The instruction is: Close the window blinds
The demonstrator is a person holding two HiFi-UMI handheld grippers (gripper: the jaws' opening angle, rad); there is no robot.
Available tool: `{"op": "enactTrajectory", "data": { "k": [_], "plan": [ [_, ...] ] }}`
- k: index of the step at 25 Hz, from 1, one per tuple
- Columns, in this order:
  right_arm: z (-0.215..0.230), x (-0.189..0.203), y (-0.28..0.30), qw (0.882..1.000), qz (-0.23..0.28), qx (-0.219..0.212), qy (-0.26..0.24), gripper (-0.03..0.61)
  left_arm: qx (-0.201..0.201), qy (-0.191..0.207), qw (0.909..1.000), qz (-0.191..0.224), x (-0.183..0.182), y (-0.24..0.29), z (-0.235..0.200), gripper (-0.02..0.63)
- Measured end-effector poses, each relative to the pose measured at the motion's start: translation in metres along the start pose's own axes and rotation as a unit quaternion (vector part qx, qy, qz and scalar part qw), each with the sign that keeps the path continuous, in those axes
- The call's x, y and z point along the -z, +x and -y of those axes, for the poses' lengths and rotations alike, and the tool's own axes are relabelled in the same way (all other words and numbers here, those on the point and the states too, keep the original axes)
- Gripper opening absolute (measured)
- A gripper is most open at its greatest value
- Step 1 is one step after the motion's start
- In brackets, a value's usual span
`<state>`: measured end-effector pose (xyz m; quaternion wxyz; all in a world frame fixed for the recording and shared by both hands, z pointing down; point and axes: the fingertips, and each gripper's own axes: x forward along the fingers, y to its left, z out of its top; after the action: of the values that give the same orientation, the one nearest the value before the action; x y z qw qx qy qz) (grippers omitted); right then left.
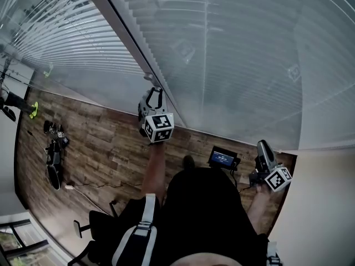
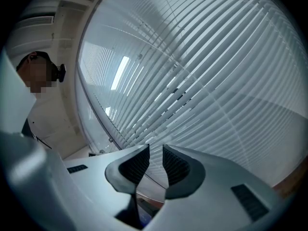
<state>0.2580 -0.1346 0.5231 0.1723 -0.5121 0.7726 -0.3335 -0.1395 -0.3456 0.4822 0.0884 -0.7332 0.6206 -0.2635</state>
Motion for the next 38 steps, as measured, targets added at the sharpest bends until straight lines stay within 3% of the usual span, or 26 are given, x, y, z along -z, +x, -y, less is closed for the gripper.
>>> {"op": "enactTrajectory", "data": {
  "k": [4,6,8,10,14,16,21,28,31,38],
  "plan": [
    [0.002,0.002,-0.001,1.0,0.0,0.0,0.001,0.091,-0.021,0.058,0.998,-0.012,0.003,0.002,0.004,0.135],
    [0.005,0.006,-0.002,1.0,0.001,0.0,0.002,0.091,-0.018,0.052,0.9985,-0.005,0.006,0.002,0.006,0.137],
    [0.011,0.012,-0.003,1.0,0.002,0.003,0.002,0.091,0.001,-0.013,0.9998,0.014,0.013,0.002,0.008,0.166],
    [0.014,0.015,-0.003,1.0,0.003,0.005,0.002,0.091,0.028,-0.115,0.9924,0.035,0.016,0.0,0.006,0.192],
    [0.009,0.005,-0.005,1.0,0.006,0.007,0.002,0.091,0.082,-0.279,0.955,0.06,-0.001,-0.001,-0.006,0.192],
    [0.011,0.006,-0.005,1.0,0.006,0.007,0.001,0.091,0.092,-0.311,0.9438,0.061,0.0,0.0,-0.006,0.155],
    [0.01,0.006,-0.006,1.0,0.006,0.006,0.002,0.091,0.08,-0.261,0.9609,0.048,0.001,-0.002,-0.004,0.141],
    [0.0,0.003,-0.001,1.0,0.003,0.003,-0.002,0.091,0.055,-0.156,0.9858,0.027,0.0,-0.001,-0.003,0.141],
    [-0.002,0.004,0.004,1.0,0.002,-0.003,0.0,0.091,0.045,-0.134,0.9897,0.021,0.002,0.001,-0.003,0.141],
    [-0.011,-0.006,0.001,1.0,0.004,-0.004,0.002,0.091,0.046,-0.131,0.99,0.028,-0.011,0.0,-0.009,0.143]
  ]
}}
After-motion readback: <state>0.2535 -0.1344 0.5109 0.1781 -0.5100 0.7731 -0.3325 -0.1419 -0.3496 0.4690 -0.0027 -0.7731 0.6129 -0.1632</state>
